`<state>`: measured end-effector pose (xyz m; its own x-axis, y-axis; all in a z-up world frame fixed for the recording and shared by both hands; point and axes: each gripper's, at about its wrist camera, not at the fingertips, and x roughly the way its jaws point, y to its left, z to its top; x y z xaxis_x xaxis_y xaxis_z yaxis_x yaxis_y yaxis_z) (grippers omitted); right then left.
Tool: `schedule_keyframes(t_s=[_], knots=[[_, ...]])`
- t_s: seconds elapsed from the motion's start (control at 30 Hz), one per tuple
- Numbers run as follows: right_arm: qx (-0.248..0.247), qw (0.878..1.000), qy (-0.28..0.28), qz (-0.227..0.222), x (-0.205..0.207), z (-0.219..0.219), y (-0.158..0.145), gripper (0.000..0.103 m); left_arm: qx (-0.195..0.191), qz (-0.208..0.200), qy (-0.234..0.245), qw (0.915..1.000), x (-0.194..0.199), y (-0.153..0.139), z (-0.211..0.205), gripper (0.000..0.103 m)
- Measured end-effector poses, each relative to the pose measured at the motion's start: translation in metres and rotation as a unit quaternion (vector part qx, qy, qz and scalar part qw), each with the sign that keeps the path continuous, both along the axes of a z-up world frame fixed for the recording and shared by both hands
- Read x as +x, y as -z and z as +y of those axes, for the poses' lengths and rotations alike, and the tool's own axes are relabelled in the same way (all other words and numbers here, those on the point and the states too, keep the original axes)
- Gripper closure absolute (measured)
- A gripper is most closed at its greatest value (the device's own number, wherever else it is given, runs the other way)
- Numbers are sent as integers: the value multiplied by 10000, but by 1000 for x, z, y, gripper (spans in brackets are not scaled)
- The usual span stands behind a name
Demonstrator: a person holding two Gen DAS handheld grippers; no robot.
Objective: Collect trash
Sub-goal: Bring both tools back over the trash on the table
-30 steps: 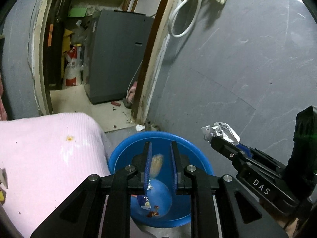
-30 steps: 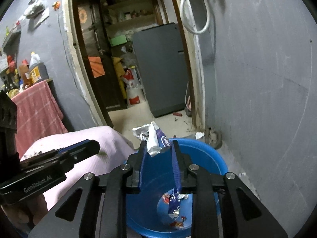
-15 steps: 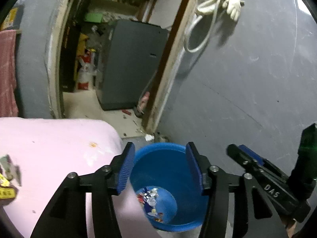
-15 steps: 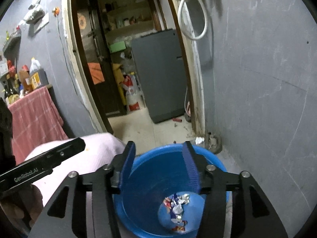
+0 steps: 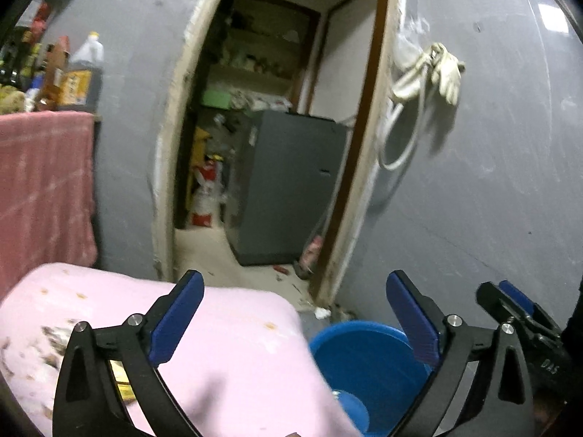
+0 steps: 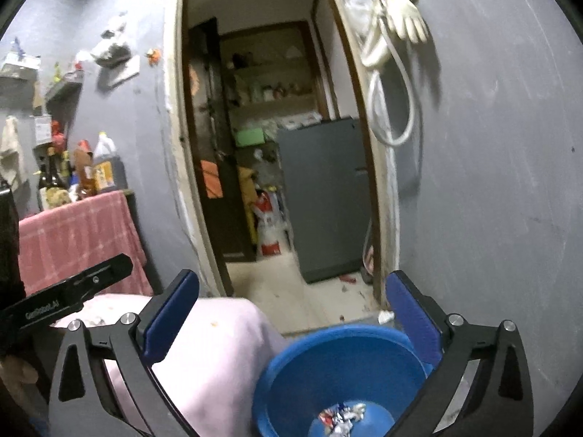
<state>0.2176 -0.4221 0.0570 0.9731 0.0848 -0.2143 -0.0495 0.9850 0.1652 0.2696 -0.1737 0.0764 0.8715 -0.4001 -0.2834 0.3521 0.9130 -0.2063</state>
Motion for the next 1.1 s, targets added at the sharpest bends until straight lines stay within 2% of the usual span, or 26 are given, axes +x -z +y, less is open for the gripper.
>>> schedule_keyframes(t_s=[0.17, 0.43, 0.6, 0.83, 1.1], knots=[[-127, 9995, -169, -247, -4, 25, -14, 0, 78, -272, -324, 9991, -16, -8, 40, 2], [-171, 9957, -601, -678, -9, 75, -29, 0, 177, -452, -844, 9952, -34, -13, 101, 2], [-201, 9932, -815, -802, -7, 109, -29, 0, 199, -514, -1162, 9917, -44, -13, 138, 2], [-282, 9880, -1359, -682, 1, 158, -19, 0, 214, -487, -1532, 9868, -57, -5, 183, 2], [-684, 9824, -1739, 69, 31, 203, 10, 0, 329, -113, -1746, 9840, -48, 21, 218, 2]])
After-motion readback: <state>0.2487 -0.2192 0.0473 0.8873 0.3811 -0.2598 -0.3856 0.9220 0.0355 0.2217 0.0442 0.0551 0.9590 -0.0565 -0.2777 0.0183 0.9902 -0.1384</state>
